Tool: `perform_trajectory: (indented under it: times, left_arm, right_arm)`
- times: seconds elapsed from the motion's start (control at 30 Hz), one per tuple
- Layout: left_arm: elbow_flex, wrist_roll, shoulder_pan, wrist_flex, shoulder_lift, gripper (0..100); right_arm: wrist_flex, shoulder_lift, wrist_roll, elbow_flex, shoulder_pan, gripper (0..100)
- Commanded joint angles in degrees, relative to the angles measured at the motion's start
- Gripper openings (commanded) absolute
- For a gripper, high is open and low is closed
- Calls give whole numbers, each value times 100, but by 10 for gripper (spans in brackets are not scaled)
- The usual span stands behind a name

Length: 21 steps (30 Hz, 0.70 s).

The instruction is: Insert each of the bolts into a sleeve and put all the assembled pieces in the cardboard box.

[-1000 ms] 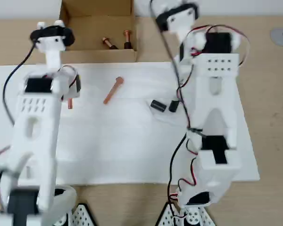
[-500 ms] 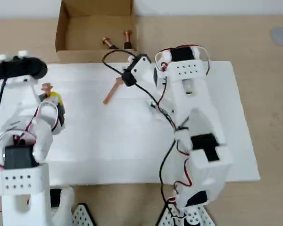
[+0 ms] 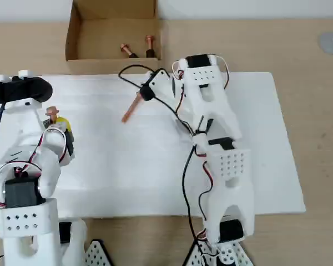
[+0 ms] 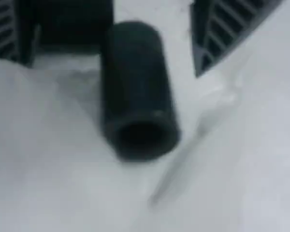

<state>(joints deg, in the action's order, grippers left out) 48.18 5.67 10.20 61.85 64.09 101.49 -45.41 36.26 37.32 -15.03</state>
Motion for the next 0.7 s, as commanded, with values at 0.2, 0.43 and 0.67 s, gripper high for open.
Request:
perform_trajectory:
  times: [0.2, 0.43, 0.67]
  left_arm:
    - [-18, -18, 62, 9, 110, 9]
    - [-18, -9, 62, 26, 119, 9]
    - [-18, -18, 70, 35, 119, 9]
  right_arm:
    - [88, -453, 53, 760, -286, 238]
    - [88, -848, 53, 769, -268, 235]
    - [97, -989, 35, 725, -268, 235]
